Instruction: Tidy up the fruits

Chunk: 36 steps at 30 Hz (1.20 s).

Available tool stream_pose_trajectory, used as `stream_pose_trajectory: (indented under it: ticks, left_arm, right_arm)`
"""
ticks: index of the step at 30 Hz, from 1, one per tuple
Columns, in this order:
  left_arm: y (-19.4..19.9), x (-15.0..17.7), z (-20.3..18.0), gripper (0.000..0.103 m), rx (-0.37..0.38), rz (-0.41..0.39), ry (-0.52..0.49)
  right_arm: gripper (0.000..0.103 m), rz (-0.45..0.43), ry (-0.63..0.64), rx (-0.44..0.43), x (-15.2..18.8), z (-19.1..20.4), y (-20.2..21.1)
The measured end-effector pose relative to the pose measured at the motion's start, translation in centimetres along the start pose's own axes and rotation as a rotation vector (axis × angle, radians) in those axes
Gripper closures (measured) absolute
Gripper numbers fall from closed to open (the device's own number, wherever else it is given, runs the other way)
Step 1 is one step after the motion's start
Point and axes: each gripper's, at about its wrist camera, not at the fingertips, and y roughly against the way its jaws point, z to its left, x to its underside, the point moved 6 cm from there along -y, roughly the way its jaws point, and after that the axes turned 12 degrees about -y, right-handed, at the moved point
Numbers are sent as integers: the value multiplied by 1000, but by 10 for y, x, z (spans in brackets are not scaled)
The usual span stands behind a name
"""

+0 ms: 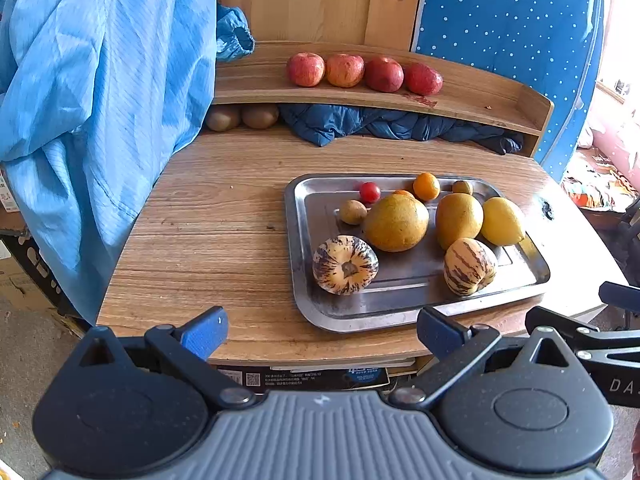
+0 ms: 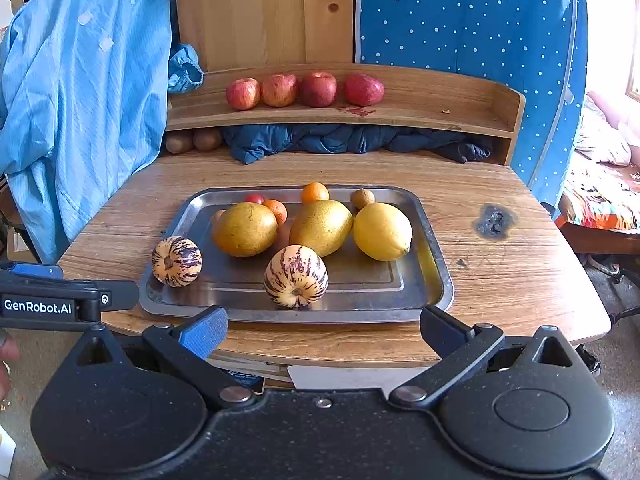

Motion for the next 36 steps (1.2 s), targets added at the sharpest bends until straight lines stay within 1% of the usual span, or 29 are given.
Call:
stream_pose_trajectory:
  ticks: [14,36]
  left_arm:
    - [-8,-1,-3,1,4,18,3]
    - [-8,0,0,1,0,23,12]
  right_arm:
    - [1,11,-6,7,1,-1,-3]
    - [1,13,-5,9,1,0,-3]
